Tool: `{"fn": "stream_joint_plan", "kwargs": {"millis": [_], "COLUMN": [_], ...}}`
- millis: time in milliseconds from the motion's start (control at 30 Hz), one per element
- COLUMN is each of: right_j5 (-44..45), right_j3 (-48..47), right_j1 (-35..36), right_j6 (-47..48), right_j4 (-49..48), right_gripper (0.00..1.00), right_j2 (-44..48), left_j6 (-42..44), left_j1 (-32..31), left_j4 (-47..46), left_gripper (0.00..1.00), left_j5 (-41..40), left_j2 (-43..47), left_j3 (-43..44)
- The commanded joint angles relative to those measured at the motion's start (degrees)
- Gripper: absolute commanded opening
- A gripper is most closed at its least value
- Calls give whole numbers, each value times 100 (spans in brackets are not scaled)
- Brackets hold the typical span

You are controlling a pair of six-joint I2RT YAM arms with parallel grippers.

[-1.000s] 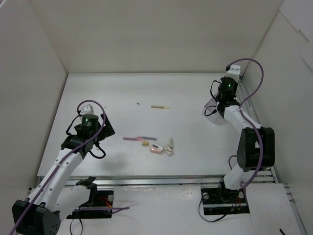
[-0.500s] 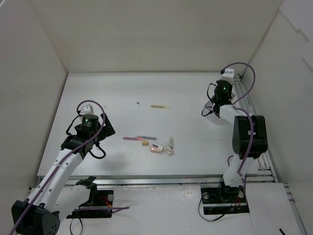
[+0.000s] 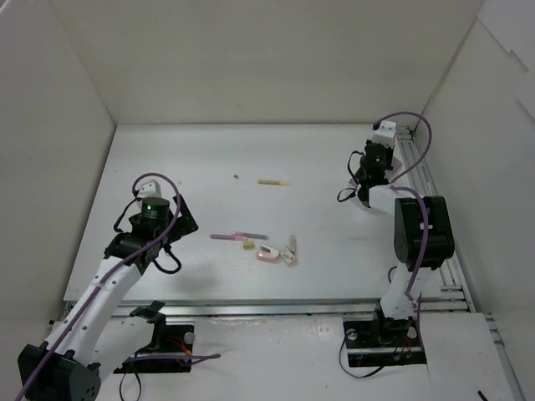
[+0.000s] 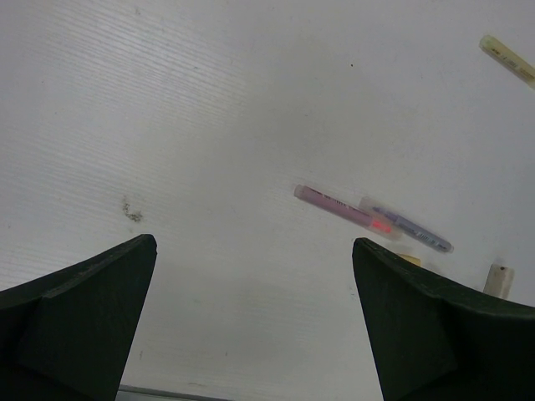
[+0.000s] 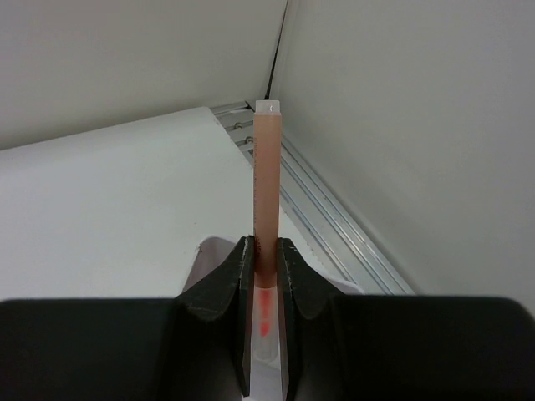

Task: Sort the stationery into containers
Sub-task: Place the pen in the storage box.

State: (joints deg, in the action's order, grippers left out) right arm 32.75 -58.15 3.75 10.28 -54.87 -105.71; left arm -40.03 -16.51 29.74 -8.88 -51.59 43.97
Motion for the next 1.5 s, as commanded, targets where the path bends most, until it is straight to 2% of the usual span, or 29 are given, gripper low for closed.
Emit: {"fn": "stream_joint_plan", "kwargs": {"millis": [0,500,1167,1300,1333,1467], "right_j5": [495,714,706,689,689,741], "right_j3": [14,-688,137,391,436,603], "right_j1": [178,223,47,65,65,126], "right_j6": [386,1696,1064,791,721,878], "right_j4": [-1384,-2642,-2704,-2704,-2704,-2704], "right_gripper": [0,0,3,19,26,44], "right_j2": [279,-749,-582,-284,-162,85], "left_j6": [-110,-163,-207,-233,-225,-225], "left_j1": [-97,-308,-467,-520,-572,-625], "left_j4": [-222,-301,-267,-275,-275,-275], "left_gripper": [100,100,100,100,100,100], "left_j5": [-61,-245,-333,-368,-377,-386], "left_j2": [-79,-211,-386,-387,-387,-439], "left_j3": [95,147,227,253,253,297]}}
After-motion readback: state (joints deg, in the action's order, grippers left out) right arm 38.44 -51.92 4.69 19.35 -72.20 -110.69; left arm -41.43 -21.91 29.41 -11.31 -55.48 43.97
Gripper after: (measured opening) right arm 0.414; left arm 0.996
